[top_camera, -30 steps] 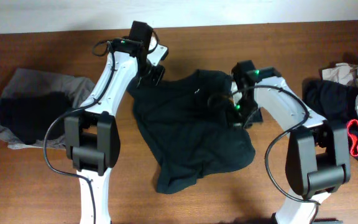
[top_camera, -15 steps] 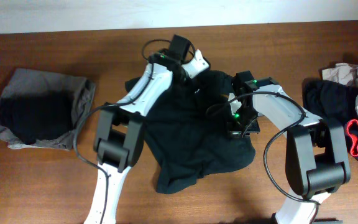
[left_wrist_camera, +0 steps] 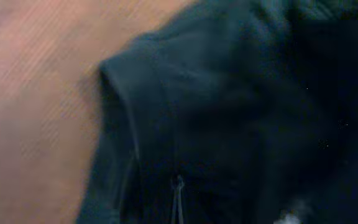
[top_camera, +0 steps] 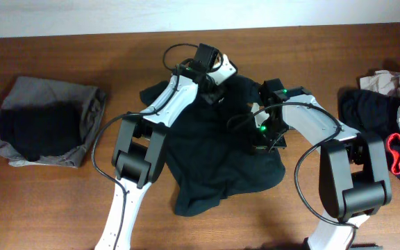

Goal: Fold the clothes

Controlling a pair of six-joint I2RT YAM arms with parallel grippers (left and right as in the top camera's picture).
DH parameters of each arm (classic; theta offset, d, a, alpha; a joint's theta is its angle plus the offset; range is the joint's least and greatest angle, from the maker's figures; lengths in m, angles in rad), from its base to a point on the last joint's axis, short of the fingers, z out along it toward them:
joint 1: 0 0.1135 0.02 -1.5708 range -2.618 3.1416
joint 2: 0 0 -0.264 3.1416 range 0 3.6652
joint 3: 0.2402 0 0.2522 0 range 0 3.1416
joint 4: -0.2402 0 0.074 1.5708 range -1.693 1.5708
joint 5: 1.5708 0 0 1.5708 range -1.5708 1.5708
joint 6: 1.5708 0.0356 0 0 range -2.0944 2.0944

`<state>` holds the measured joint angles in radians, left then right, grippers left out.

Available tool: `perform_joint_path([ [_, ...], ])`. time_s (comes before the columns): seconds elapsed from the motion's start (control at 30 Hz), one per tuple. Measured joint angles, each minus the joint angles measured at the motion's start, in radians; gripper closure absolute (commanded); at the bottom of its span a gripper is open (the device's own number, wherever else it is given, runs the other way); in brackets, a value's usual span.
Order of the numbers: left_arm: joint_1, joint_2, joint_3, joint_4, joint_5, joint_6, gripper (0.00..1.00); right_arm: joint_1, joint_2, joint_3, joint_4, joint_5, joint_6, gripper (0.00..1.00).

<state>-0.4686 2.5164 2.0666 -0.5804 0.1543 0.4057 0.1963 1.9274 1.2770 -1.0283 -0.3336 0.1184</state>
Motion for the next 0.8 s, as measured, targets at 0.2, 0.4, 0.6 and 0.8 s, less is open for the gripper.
perform_joint_path([
  [0.2,0.056,0.009,0.011,0.021,-0.149,-0.149,1.0,0.0,0.0,0.0,0.001,-0.006,-0.007,0.96],
  [0.4,0.165,0.009,0.019,-0.009,-0.233,-0.233,1.0,0.0,0.0,-0.006,0.05,0.023,0.022,0.96],
  [0.6,0.224,0.009,0.025,-0.049,-0.293,-0.286,1.0,0.0,0.0,-0.066,0.145,0.101,0.093,0.96],
  [0.8,0.244,0.009,0.032,-0.086,-0.319,-0.322,1.0,0.0,-0.042,-0.146,0.247,0.191,0.187,0.96],
])
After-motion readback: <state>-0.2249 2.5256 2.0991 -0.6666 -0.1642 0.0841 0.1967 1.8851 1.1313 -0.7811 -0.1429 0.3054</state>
